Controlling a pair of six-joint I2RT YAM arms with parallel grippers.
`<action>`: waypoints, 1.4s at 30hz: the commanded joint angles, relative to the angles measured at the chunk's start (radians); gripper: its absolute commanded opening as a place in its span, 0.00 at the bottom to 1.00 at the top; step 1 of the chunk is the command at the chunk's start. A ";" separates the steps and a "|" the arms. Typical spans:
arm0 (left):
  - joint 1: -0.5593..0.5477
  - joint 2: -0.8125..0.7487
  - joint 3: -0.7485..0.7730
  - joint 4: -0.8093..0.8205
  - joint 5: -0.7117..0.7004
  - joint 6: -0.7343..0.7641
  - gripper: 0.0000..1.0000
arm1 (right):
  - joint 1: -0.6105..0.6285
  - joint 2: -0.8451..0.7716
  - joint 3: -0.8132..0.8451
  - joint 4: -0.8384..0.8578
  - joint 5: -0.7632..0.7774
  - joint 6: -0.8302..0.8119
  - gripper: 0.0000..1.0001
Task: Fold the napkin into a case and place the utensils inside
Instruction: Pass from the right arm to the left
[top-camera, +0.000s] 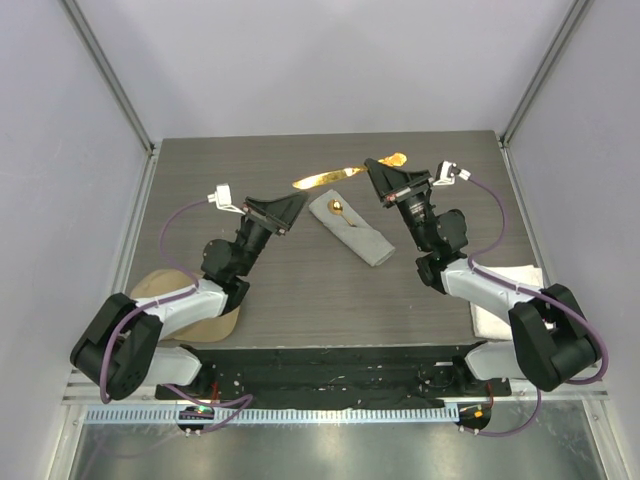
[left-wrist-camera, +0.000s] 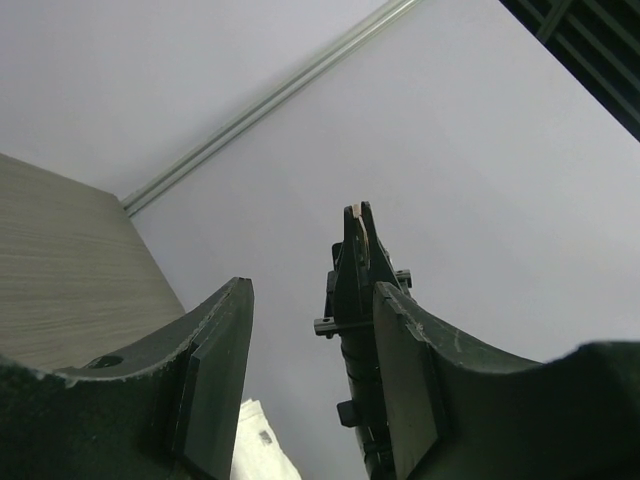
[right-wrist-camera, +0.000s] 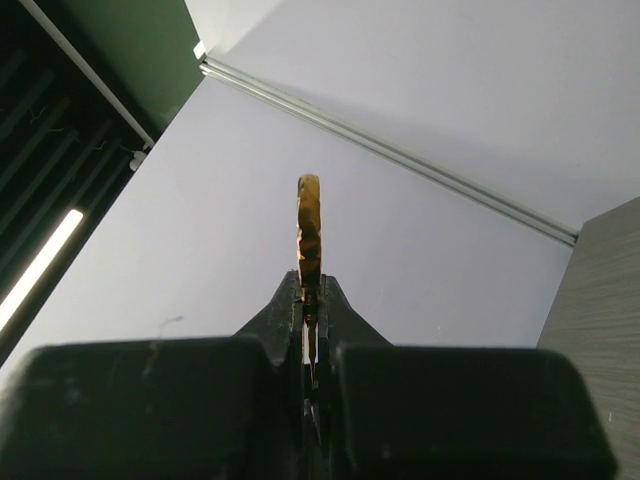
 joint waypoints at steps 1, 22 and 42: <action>-0.003 -0.005 0.048 0.255 0.016 0.029 0.55 | 0.017 0.006 0.032 0.081 -0.015 0.032 0.01; 0.000 -0.040 0.050 0.247 -0.018 0.062 0.41 | 0.026 0.017 -0.011 0.136 -0.055 0.071 0.01; 0.088 -0.089 0.085 0.100 0.120 -0.063 0.00 | 0.001 0.037 0.025 0.060 -0.201 0.041 0.42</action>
